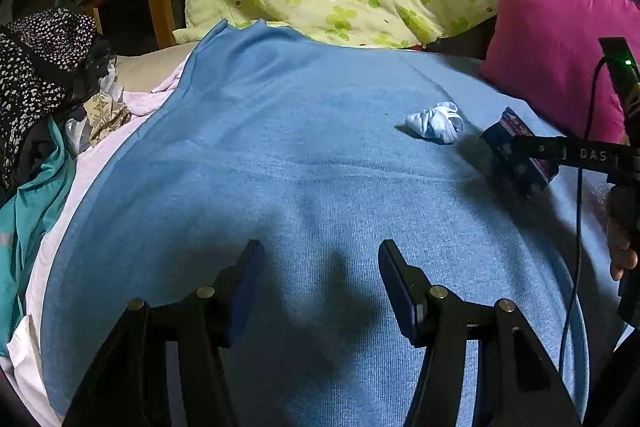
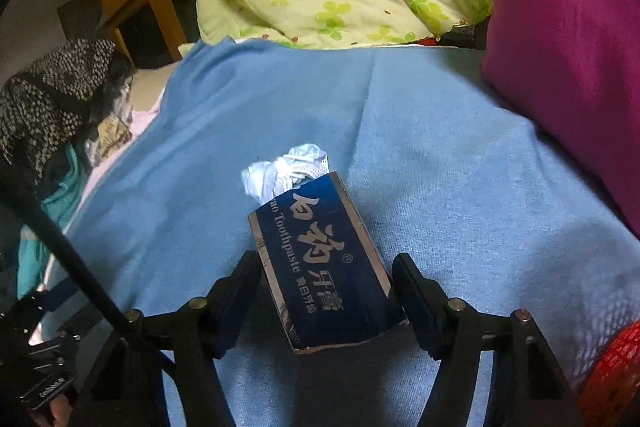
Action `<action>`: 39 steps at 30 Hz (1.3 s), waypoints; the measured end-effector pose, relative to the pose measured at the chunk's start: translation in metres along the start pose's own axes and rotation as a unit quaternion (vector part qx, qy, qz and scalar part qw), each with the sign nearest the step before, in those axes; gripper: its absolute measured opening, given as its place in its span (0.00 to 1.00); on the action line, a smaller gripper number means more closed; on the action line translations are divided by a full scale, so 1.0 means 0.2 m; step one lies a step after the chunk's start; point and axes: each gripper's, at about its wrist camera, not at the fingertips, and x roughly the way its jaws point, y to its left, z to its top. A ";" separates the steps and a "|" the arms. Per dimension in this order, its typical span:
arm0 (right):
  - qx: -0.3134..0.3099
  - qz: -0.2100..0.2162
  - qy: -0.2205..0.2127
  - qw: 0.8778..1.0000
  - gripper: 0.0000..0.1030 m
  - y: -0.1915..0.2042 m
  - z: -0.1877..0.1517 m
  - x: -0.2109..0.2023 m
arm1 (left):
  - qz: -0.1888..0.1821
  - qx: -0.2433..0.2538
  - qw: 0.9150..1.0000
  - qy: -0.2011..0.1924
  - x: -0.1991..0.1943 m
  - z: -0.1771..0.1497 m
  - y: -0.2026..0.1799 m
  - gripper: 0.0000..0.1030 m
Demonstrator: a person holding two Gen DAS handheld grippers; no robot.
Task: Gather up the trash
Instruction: 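Lift the toothpaste box with the right tool while the left tool approaches the white tissue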
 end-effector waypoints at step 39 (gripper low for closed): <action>0.100 0.015 0.001 0.995 0.68 -0.28 -0.01 -0.14 | -0.089 0.093 0.988 0.085 0.64 0.72 -0.54 0.58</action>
